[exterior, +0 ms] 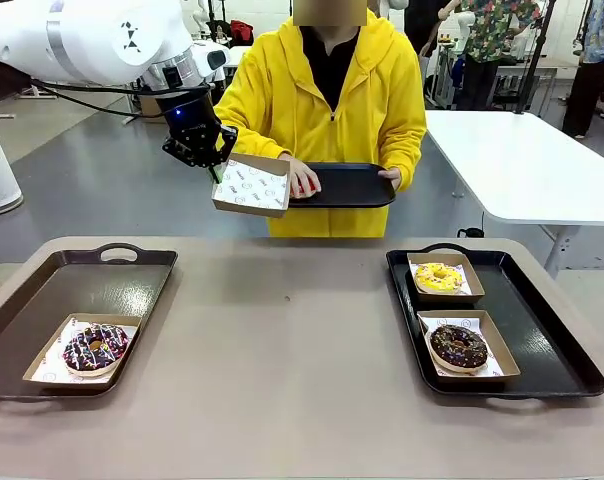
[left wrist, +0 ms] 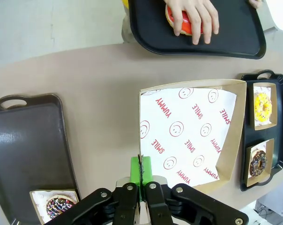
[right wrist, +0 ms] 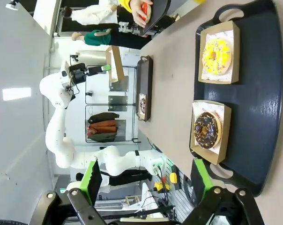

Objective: Individually package the donuts and arrange them on the tray.
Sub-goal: Place the picked Paper togo box on the Handle tray while simultaneously picking up another Paper togo box from the table with the other hand.

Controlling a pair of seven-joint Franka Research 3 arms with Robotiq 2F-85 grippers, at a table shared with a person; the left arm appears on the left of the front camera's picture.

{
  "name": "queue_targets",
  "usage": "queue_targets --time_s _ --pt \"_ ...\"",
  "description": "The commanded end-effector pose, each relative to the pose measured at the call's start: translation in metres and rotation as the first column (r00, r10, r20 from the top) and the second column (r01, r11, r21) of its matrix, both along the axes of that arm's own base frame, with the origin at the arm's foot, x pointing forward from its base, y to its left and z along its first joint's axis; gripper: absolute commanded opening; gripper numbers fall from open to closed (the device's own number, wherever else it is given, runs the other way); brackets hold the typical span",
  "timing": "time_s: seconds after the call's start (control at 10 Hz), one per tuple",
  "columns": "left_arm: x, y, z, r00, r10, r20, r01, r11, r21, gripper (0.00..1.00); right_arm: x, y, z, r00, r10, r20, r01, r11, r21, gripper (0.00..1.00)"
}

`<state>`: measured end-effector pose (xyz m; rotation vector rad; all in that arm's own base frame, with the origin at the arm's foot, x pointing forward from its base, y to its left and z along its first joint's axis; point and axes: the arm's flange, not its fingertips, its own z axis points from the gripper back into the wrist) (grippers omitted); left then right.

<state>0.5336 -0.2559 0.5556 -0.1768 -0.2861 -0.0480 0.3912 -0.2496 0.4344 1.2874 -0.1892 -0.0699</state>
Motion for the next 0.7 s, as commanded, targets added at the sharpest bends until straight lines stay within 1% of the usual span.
queue_targets --time_s 0.0,0.1,0.6 --pt "-0.0032 0.0034 -0.0006 1.0 0.0 0.002 0.0 1.0 0.003 0.0 0.0072 0.0069 -0.0099 1.0 0.015 -0.009 -0.015 1.0 -0.001 1.0" --pt "-0.0032 0.0034 -0.0006 1.0 0.0 0.002 0.0 1.0 0.003 0.0 0.0 0.0 0.0 1.0 0.0 0.0 0.0 1.0 0.0 1.0" --pt "-0.0032 0.0034 -0.0006 1.0 0.0 0.002 0.0 1.0 0.003 0.0 0.0 0.0 0.0 1.0 0.0 0.0 0.0 1.0 0.0 1.0"
